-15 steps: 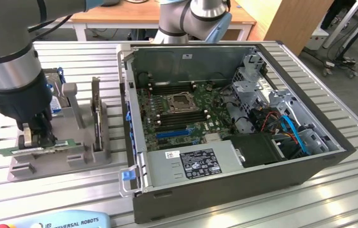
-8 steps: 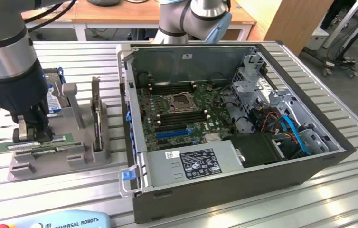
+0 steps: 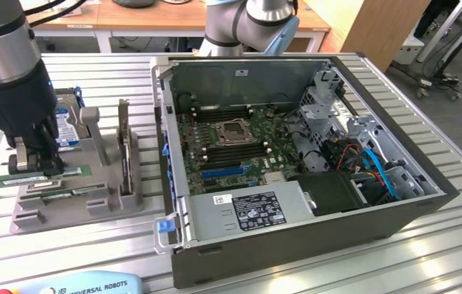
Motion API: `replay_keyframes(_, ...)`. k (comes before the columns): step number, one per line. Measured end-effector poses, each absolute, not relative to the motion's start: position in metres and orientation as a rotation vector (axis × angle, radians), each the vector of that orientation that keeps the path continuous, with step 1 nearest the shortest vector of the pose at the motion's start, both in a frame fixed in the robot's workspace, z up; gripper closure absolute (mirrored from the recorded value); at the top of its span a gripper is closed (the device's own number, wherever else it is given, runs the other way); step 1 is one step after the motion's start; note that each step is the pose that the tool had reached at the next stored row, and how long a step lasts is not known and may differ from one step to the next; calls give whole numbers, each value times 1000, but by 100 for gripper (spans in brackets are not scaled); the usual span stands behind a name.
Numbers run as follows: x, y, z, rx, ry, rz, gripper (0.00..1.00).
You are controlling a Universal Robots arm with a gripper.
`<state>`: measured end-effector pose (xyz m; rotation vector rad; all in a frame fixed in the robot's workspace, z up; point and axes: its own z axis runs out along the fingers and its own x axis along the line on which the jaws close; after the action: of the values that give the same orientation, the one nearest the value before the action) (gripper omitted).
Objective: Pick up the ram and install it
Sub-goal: 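Pick up the ram and move it above insertion slot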
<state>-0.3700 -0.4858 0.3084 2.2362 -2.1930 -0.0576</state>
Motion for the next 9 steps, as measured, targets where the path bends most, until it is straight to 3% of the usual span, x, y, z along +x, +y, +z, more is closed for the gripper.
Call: replay_keyframes(9,-370,-486,327,2236,-2193,-58,88)
